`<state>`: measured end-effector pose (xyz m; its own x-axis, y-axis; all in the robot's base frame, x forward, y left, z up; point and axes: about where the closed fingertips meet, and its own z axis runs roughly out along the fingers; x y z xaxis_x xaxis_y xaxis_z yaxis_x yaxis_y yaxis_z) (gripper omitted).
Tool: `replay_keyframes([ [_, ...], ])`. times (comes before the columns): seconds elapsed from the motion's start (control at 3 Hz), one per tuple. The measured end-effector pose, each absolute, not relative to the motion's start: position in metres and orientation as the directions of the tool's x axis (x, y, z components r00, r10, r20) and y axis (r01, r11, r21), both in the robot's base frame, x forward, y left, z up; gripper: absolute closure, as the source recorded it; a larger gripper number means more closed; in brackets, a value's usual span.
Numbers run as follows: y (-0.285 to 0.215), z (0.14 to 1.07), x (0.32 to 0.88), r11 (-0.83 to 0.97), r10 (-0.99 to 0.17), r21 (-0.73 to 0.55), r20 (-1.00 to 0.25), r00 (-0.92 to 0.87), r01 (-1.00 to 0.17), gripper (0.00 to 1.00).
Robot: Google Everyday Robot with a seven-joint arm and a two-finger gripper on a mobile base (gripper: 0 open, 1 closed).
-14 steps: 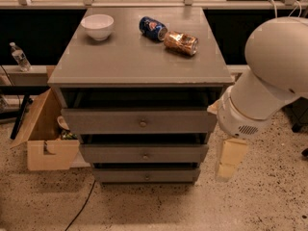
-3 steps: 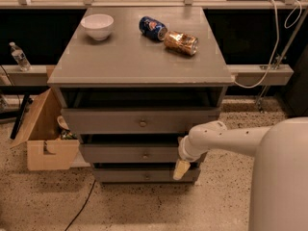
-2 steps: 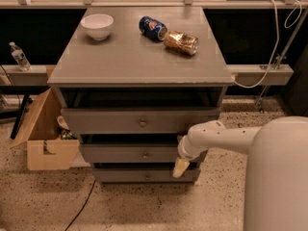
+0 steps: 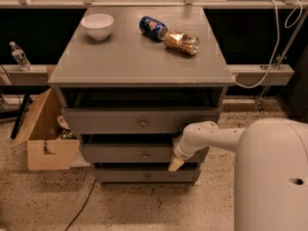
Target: Open middle drawer
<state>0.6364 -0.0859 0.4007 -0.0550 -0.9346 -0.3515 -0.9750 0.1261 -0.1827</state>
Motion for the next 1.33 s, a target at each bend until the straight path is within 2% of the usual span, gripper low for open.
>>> replay_keyframes([
  [1.0,-0.085,0.414,0.621,0.123,-0.925,-0.188,-0.378,-0.044,-0.974,0.93],
  [1.33,-0.085,0.414,0.621,0.123,-0.925,-0.187,-0.378,-0.044,-0.975,0.0],
])
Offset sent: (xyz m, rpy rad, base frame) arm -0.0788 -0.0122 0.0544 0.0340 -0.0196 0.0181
